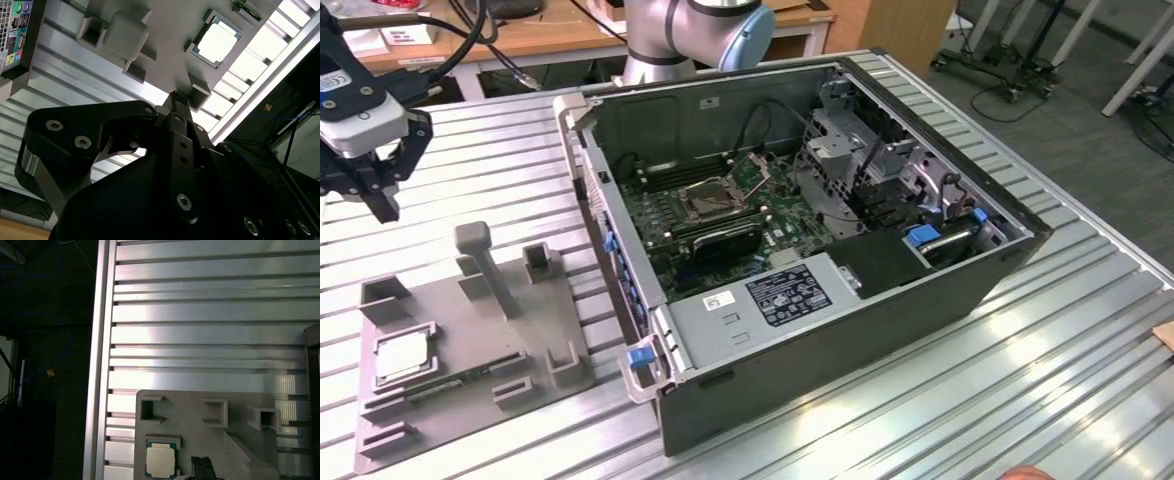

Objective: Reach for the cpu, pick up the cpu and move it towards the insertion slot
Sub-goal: 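Reach for the cpu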

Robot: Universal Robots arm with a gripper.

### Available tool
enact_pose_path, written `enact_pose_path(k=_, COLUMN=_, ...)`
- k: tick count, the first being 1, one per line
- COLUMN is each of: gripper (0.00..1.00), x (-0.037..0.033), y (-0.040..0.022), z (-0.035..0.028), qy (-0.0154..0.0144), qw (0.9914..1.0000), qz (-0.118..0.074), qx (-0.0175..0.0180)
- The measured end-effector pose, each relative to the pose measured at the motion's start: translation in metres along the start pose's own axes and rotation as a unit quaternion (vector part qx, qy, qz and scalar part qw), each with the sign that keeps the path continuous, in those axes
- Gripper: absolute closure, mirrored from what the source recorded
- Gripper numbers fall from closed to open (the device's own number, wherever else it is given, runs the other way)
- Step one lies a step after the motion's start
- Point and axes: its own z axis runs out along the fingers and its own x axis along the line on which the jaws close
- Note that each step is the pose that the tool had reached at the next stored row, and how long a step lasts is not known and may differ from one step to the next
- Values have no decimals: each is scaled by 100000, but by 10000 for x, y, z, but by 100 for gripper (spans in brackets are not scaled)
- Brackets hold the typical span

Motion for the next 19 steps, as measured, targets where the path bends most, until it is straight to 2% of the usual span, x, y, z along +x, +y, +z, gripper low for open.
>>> enact_pose_path(k=6, gripper=90, x=0, y=0, z=5, qy=-10, qw=100000, qz=-2, qx=-6)
enact_pose_path(k=19, gripper=90, x=0, y=-3, z=74, qy=5, qw=100000, qz=0, qx=2)
